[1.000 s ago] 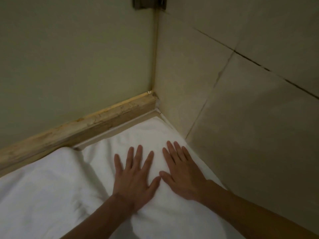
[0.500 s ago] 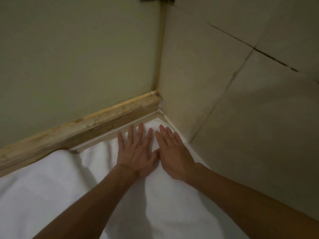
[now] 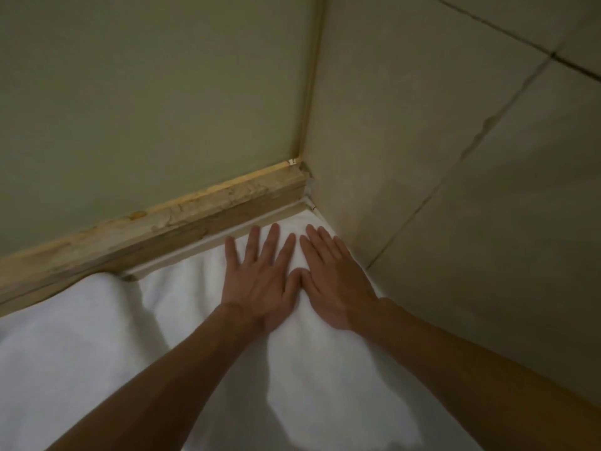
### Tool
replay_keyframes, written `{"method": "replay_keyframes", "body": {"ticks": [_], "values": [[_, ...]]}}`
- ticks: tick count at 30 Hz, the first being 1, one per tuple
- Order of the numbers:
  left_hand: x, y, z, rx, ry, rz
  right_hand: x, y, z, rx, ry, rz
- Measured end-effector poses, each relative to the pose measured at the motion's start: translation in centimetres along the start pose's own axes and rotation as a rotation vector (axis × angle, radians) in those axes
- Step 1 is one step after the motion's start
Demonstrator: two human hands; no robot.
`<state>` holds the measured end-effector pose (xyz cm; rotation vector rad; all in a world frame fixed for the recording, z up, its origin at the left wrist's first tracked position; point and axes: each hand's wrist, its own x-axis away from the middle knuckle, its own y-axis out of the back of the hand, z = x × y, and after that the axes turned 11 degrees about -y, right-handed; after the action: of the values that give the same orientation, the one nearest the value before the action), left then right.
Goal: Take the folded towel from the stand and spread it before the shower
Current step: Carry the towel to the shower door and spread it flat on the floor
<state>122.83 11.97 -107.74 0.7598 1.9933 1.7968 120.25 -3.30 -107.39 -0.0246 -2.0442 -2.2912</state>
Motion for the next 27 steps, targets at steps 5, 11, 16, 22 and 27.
{"method": "replay_keyframes", "body": {"ticks": [5, 11, 16, 22, 27], "values": [[-0.3, 0.2, 0.3, 0.008, 0.000, -0.015, -0.5, -0.2, 0.0, 0.024, -0.007, -0.007], [-0.6, -0.1, 0.9, -0.026, -0.001, -0.025, -0.9, 0.2, 0.2, -0.015, 0.002, -0.005], [-1.0, -0.3, 1.5, -0.026, 0.008, -0.043, -1.5, 0.2, 0.3, 0.005, 0.002, -0.004], [-1.4, -0.5, 1.5, -0.030, 0.016, -0.060, -2.2, 0.0, 0.2, 0.028, 0.015, -0.029], [-1.2, -0.1, 1.3, -0.028, 0.020, -0.043, -2.2, 0.2, 0.5, 0.074, -0.008, 0.023]]}}
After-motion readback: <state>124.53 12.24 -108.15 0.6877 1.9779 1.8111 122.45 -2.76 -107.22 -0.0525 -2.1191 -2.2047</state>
